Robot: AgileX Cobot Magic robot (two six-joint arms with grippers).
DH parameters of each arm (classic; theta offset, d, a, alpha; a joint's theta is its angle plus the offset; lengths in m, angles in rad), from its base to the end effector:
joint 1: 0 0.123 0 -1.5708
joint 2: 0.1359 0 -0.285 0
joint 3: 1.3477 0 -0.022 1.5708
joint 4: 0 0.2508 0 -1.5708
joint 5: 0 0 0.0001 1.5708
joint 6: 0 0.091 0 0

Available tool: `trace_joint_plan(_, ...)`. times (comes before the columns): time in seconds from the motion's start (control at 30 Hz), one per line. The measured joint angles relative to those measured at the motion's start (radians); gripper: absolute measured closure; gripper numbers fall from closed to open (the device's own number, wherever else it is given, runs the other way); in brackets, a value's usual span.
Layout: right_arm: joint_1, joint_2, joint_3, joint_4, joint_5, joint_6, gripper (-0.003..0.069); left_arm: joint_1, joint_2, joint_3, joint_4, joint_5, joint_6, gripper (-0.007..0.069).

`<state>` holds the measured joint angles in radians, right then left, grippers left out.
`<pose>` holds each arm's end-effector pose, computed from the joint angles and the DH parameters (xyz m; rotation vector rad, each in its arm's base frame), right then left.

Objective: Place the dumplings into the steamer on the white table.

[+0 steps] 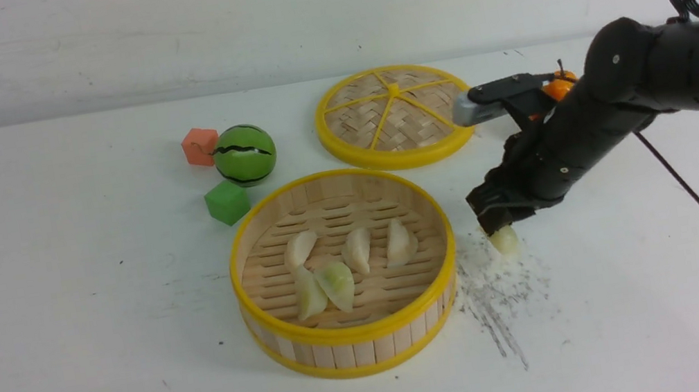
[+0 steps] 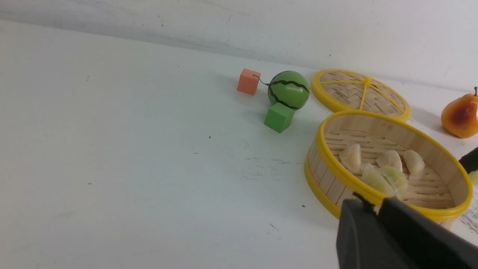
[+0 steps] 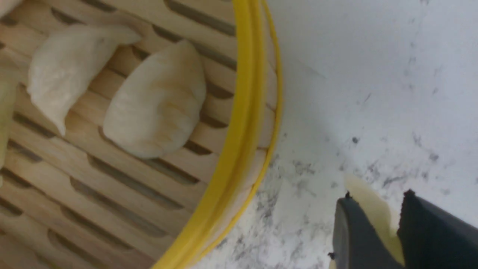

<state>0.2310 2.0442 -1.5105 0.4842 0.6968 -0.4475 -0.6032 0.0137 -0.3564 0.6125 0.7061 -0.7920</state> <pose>0.4215 0.1271 0.1915 -0.4884 2.6026 0.4578 0.0358 0.0166 0.2749 -0.0159 1.7483 -0.3292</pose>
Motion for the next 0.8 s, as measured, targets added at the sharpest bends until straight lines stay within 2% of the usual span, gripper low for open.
trace_joint_plan(0.27,0.0,-0.117,0.001,-0.013,0.076,0.0,0.0503,0.0,0.0,0.0,0.0,0.001,0.0,0.0551)
trace_joint_plan(0.4,0.018,-0.198,-0.02,0.042,0.071,-0.005,0.0503,0.0,0.0,0.0,0.0,0.001,0.0,0.055)
trace_joint_plan(0.57,0.105,-0.206,-0.039,0.123,0.045,-0.041,0.0503,0.0,0.0,0.0,0.0,0.001,0.0,0.0546)
trace_joint_plan(0.6,0.148,-0.189,-0.039,0.137,0.03,-0.051,0.0504,0.0,0.0,0.0,0.0,0.001,0.0,0.0545)
trace_joint_plan(0.7,0.225,-0.122,-0.039,0.138,-0.006,-0.06,0.0508,0.0,0.0,0.0,0.0,0.001,0.0,0.0544)
trace_joint_plan(0.8,0.247,-0.057,-0.039,0.113,-0.035,-0.034,0.0509,0.0,0.0,0.0,0.0,0.001,0.0,0.0542)
